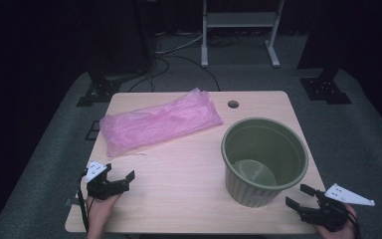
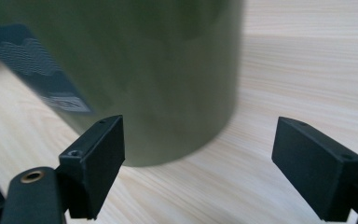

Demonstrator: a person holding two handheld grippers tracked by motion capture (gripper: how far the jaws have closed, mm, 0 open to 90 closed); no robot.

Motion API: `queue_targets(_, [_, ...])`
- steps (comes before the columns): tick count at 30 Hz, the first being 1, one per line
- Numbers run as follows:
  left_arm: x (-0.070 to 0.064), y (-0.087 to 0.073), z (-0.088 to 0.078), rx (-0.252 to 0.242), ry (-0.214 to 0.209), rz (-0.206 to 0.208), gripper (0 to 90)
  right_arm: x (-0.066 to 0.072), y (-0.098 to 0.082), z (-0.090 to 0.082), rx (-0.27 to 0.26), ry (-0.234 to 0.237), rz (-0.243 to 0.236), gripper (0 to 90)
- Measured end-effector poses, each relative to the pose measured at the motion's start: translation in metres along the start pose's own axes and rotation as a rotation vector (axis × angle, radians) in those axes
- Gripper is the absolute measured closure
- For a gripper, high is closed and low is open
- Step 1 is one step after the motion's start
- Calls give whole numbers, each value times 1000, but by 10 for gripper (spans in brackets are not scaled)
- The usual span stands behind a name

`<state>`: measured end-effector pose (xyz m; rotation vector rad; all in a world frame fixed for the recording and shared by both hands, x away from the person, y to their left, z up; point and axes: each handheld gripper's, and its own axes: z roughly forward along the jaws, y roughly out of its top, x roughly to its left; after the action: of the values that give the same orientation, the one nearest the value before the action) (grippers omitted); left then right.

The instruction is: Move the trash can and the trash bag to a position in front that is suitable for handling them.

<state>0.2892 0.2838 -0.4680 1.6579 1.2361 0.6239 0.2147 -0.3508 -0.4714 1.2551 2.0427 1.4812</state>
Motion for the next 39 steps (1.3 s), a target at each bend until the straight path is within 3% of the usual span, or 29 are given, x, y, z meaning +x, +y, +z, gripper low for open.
queue_targets(8, [2, -4, -1, 14, 8, -6, 0, 8, 19, 22, 58, 76, -104, 158])
queue_targets(14, [2, -4, 1, 24, -2, 0, 0, 12, 27, 33, 76, 106, -135, 158])
queue_targets(18, [2, -4, 1, 20, -9, 5, 0, 17, 34, 52, 94, 139, -154, 157])
queue_targets(22, [3, -3, 0, 15, -13, 3, 0, 22, 43, 68, 113, 140, -185, 144])
queue_targets(32, [0, 4, 9, 5, -39, 11, 0, 31, 63, 109, 134, 169, -210, 144])
queue_targets(39, [-4, 18, 29, 37, -66, 73, 0, 37, 74, 136, 138, 197, -209, 144])
